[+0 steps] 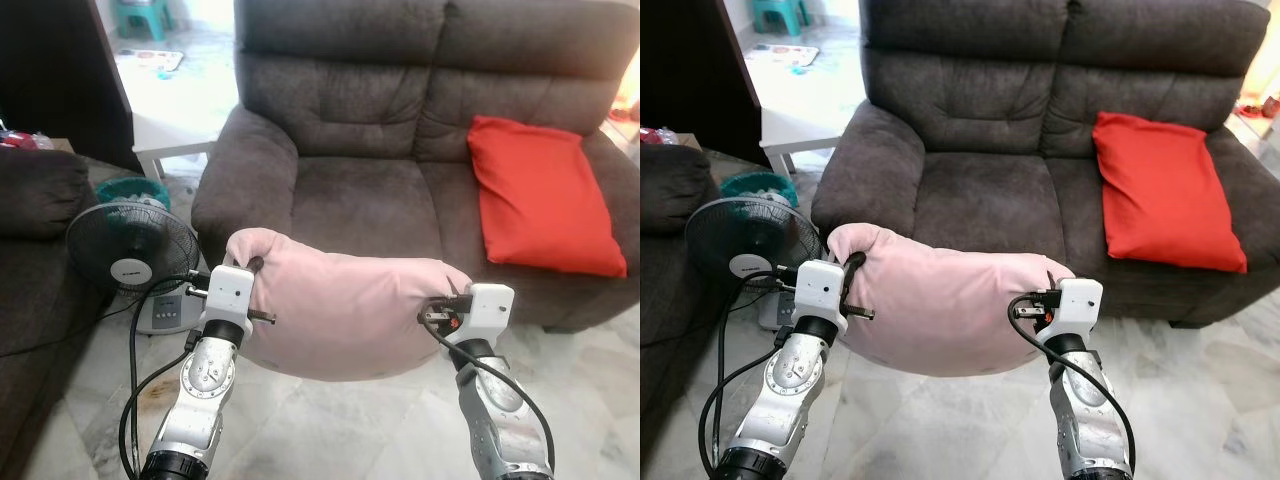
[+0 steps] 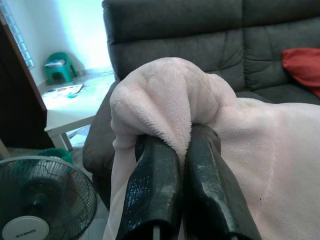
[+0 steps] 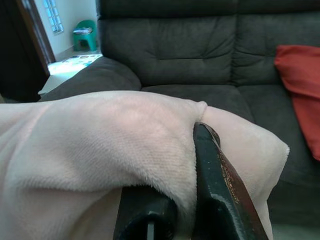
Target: Move the pillow to the sofa from floor
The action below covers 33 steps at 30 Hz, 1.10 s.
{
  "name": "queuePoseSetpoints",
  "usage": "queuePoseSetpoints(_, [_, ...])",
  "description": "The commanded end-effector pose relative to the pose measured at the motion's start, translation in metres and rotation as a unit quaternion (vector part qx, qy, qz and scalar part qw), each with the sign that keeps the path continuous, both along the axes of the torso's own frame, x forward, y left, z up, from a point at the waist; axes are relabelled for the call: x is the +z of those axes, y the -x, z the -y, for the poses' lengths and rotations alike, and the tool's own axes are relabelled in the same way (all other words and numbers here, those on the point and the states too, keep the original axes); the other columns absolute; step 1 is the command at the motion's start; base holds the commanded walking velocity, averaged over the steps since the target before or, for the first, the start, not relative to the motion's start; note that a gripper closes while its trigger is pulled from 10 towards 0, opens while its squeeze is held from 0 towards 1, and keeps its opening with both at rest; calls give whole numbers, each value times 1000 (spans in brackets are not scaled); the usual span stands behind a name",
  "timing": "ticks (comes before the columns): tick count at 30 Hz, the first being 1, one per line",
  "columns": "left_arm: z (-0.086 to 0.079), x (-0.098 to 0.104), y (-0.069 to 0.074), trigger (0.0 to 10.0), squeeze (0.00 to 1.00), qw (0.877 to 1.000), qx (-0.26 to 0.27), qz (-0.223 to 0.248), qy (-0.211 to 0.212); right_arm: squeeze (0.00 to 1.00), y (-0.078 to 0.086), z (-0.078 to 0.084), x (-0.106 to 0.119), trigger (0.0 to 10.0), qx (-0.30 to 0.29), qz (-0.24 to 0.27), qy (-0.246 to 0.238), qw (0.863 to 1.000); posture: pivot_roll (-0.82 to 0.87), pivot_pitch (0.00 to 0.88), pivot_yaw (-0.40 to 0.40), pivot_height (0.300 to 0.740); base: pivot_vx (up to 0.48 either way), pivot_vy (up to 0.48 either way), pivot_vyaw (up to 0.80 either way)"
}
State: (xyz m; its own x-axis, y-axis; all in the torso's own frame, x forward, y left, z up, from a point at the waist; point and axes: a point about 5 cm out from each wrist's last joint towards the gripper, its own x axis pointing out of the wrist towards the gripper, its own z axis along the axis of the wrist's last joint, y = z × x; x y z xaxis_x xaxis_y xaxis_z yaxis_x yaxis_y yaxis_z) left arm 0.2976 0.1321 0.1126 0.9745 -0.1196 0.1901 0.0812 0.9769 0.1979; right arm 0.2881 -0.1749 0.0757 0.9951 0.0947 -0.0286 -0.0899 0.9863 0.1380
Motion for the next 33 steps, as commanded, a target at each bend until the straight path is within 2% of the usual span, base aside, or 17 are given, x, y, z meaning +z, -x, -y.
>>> queuePoseSetpoints(1, [3, 13, -2, 10000, 0, 1000, -7, 28, 3, 0, -9, -1, 24, 10000, 2, 49, -1, 999, 107, 61, -88, 740, 360, 0, 0])
queuePoseSetpoints(25, [-3, 18, -7, 10000, 0, 999, -2, 33, 0, 0, -15, -3, 33, 10000, 17, 65, 20, 998, 105, 62, -85, 740, 385, 0, 0])
queuePoseSetpoints(33, [-4, 20, -8, 10000, 0, 999, 0, 37, -1, 0, -16, -4, 37, 10000, 18, 76, 19, 997, 106, 60, -86, 740, 385, 0, 716])
